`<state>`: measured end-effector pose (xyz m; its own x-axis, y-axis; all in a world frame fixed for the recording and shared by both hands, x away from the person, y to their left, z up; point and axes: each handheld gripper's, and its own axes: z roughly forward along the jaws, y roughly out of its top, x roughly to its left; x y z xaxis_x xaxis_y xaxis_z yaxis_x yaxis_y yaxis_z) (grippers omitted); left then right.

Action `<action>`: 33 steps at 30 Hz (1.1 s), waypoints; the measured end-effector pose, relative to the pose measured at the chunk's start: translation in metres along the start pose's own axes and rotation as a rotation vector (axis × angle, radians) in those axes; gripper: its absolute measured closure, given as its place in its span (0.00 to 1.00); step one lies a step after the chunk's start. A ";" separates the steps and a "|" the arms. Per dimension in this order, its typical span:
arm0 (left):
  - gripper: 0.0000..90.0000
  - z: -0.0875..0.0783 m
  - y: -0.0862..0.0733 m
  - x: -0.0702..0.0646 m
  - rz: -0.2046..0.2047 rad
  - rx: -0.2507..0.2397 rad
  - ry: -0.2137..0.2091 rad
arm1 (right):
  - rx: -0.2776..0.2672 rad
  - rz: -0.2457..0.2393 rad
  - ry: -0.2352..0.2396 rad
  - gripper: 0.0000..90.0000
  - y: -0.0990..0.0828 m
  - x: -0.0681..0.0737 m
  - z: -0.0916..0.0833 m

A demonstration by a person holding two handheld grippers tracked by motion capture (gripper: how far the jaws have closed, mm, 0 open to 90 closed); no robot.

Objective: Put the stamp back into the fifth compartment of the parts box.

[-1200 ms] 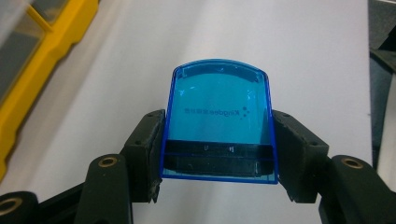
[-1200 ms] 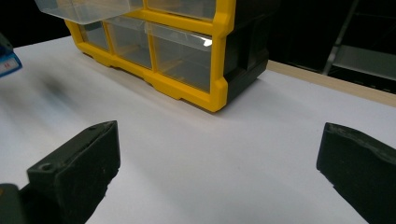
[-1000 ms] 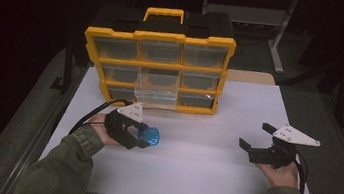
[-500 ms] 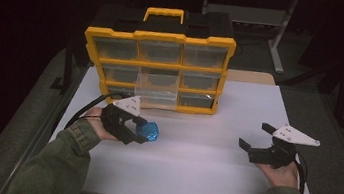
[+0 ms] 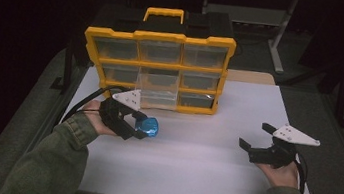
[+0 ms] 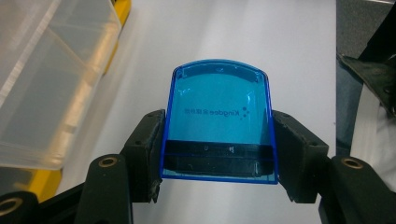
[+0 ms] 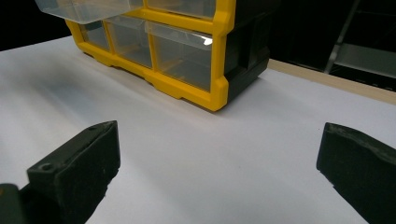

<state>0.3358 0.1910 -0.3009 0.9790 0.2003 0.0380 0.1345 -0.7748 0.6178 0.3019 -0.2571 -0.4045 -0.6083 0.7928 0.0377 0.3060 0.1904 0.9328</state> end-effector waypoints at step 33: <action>0.45 -0.048 0.043 0.019 0.004 -0.023 0.025 | 0.004 0.003 0.008 0.00 0.000 0.000 0.000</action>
<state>0.3527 0.1902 -0.2364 0.9755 0.2119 0.0601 0.1264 -0.7620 0.6351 0.3019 -0.2570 -0.4046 -0.6134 0.7886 0.0432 0.3103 0.1903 0.9314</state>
